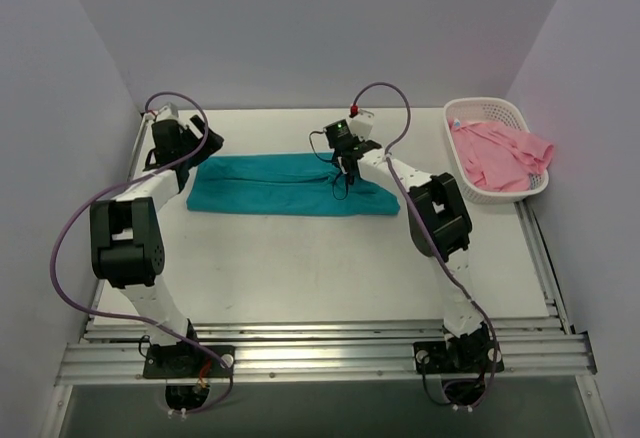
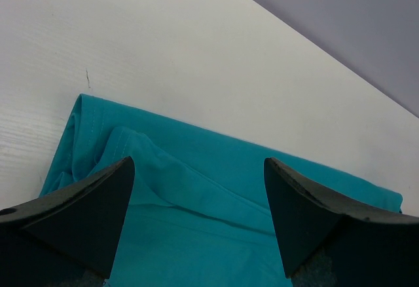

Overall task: Fold and stack the t-shirts
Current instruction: Fold the tshirt

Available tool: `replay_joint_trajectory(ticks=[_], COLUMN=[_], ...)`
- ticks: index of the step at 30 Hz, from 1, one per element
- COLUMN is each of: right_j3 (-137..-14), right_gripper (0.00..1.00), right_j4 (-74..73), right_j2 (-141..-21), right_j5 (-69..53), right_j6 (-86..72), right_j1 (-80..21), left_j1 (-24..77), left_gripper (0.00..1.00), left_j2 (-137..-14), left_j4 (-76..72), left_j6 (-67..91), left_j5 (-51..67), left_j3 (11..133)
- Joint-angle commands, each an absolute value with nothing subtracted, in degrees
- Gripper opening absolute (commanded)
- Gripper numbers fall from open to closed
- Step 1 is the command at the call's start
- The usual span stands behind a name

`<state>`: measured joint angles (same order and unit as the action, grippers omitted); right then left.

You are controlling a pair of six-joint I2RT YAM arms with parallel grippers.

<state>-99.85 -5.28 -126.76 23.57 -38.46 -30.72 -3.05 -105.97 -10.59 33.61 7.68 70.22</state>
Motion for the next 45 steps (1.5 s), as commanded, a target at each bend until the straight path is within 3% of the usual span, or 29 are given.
replay_joint_trajectory(ticks=[1, 10, 21, 37, 45], right_j3=[-101.34, -96.95, -82.81, -73.84, -69.61], right_gripper=[0.00, 0.00, 0.00, 0.00, 0.00], right_j4=[-7.30, -5.72, -2.37, -4.13, -9.04], right_j2=[-127.88, -125.78, -118.93, -107.06, -96.27], right_j5=[22.06, 21.27, 19.77, 21.97, 32.41], right_j6=[-36.91, -37.35, -39.99, -44.91, -47.37], right_j1=[-29.80, -28.39, -30.05, -48.32, -55.72], left_j1=[-2.99, -2.99, -2.99, -2.99, -2.03], left_gripper=[0.89, 0.89, 0.88, 0.88, 0.88], left_j2=[-105.29, -105.03, -104.06, -105.03, -105.56], left_j4=[-13.36, -13.36, -13.54, -14.33, -14.06], left_j6=[32.70, 32.43, 32.52, 32.70, 32.70], left_j5=[7.21, 7.12, 7.47, 7.56, 7.38], left_j3=[71.46, 71.19, 70.40, 70.66, 71.63])
